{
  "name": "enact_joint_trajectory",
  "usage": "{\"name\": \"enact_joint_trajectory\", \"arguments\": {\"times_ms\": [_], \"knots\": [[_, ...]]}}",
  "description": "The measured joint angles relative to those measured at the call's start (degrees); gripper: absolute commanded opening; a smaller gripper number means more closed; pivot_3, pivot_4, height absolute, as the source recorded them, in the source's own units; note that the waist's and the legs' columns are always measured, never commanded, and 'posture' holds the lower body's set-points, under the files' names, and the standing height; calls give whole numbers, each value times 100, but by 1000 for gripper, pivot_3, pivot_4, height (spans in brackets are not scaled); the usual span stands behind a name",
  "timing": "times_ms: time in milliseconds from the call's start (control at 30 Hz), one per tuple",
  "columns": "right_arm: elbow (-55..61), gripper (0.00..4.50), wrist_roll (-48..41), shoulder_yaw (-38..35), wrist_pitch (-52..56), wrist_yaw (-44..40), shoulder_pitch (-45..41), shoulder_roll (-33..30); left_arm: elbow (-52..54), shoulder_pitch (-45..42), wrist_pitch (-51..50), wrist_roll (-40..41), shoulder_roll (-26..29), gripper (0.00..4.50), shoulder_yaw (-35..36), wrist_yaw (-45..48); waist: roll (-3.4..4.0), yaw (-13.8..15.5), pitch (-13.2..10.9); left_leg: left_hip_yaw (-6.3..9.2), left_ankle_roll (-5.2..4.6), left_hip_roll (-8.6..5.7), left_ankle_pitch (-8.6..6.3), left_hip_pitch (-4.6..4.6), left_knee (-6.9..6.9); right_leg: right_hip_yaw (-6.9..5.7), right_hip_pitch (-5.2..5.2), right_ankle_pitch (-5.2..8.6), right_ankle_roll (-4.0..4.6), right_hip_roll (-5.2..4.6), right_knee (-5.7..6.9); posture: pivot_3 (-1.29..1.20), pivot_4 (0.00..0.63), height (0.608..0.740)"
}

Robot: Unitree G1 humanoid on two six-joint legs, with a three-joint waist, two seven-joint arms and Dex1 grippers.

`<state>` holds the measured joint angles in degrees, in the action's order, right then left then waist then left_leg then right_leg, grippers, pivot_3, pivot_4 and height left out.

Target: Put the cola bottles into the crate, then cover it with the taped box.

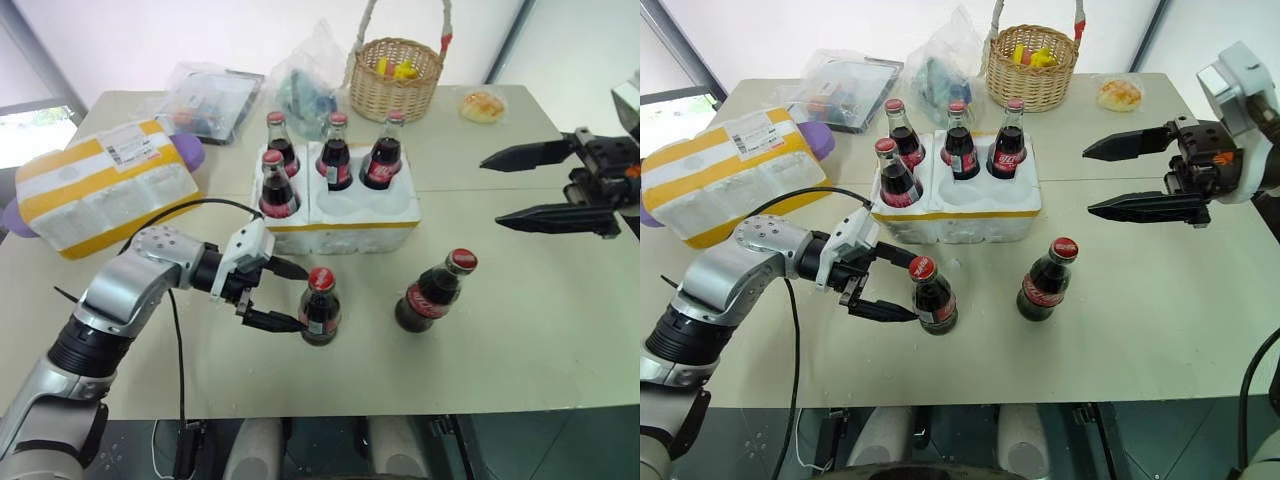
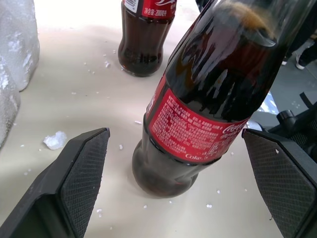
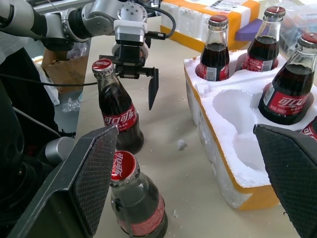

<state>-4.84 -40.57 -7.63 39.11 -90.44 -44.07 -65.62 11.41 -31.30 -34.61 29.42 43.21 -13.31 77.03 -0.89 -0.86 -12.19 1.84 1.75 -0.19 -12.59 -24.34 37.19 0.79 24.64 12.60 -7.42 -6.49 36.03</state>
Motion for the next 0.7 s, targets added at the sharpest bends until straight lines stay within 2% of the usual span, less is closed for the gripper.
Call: {"name": "enact_joint_trajectory", "arguments": {"times_ms": [167,700], "knots": [[-50,4500,67,50,-30,5,-148,118,-48,-95,-45,-1,-291,4470,-64,-36,0,5,0,0,0,0,0,-1,1,0,0,0,0,0,0,0,150,737],[-27,4500,95,43,64,132,-146,158,-210,-337,-404,-7,-401,4470,-453,434,0,-1,0,0,0,0,0,0,1,0,0,0,0,0,1,0,150,737]]}}
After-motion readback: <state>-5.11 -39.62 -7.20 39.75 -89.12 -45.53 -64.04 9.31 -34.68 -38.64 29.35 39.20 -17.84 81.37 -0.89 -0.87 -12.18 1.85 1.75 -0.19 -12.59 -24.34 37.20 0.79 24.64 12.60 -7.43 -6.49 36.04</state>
